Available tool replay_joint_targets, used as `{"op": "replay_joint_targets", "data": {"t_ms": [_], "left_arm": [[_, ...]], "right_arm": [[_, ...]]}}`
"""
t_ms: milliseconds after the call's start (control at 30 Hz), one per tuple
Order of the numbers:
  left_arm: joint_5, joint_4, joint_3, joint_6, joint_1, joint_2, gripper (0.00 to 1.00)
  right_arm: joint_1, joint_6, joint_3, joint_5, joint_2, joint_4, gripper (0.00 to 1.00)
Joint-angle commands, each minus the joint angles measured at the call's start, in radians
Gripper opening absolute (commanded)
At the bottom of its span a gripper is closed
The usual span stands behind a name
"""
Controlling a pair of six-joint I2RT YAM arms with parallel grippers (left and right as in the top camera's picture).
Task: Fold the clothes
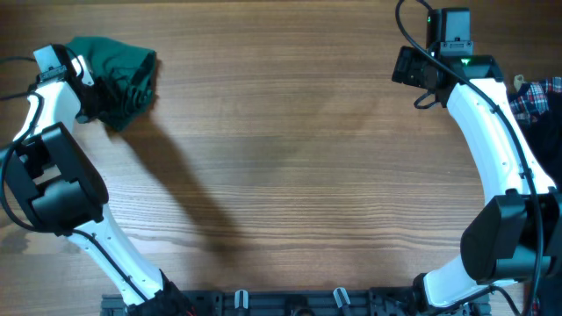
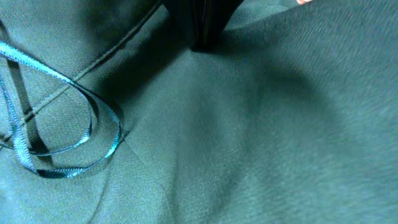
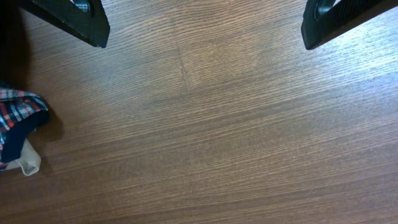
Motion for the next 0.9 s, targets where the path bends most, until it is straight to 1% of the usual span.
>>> {"op": "replay_joint_targets", "data": {"t_ms": [0,33,100,200,233,300,333,433,467,500,567,600,733,867], "left_arm": [[0.066,-0.021,-0.016,-0.017,-0.014,0.043,0.04],[0.097,-0.019,-0.006,-0.022,-0.014,0.019,0.04],[0.1,-0.02,0.02,-0.087,-0.014,-0.053,0.04],[0.088,-0.014,0.035,-0.237,-0.021,-0.24,0.04],[0.063,-0.009,0.035,-0.262,-0.039,-0.285,0.04],[0.033,0.014,0.035,-0.269,-0.076,-0.3,0.04],[0.007,0.035,0.035,-0.286,-0.098,-0.291,0.04],[0.001,0.148,0.035,-0.286,-0.172,-0.232,0.04],[-0.034,0.174,0.035,-0.286,-0.193,-0.205,0.04],[-0.113,0.188,0.035,-0.315,-0.213,-0.172,0.04],[-0.2,0.204,0.035,-0.341,-0.234,-0.112,0.04],[-0.201,0.208,0.035,-0.341,-0.237,-0.079,0.04],[-0.201,0.164,0.035,-0.341,-0.226,0.009,0.04],[-0.201,0.021,0.035,-0.341,-0.219,0.016,0.04]], "right_arm": [[-0.003,-0.003,-0.01,-0.009,0.012,0.003,1.0],[-0.003,-0.003,-0.01,-0.009,0.012,0.003,1.0],[-0.003,-0.003,-0.01,-0.009,0.012,0.003,1.0],[-0.003,-0.003,-0.01,-0.009,0.012,0.003,1.0],[-0.003,-0.003,-0.01,-0.009,0.012,0.003,1.0],[-0.003,-0.003,-0.01,-0.009,0.012,0.003,1.0],[-0.003,-0.003,-0.01,-0.009,0.012,0.003,1.0],[-0.003,-0.003,-0.01,-0.009,0.012,0.003,1.0],[-0.003,-0.003,-0.01,-0.009,0.012,0.003,1.0],[-0.003,-0.003,-0.01,-0.009,0.012,0.003,1.0],[-0.003,-0.003,-0.01,-0.009,0.012,0.003,1.0],[-0.003,-0.003,-0.01,-0.009,0.012,0.003,1.0],[-0.003,-0.003,-0.01,-0.009,0.012,0.003,1.0],[-0.003,-0.003,-0.01,-0.009,0.012,0.003,1.0]]}}
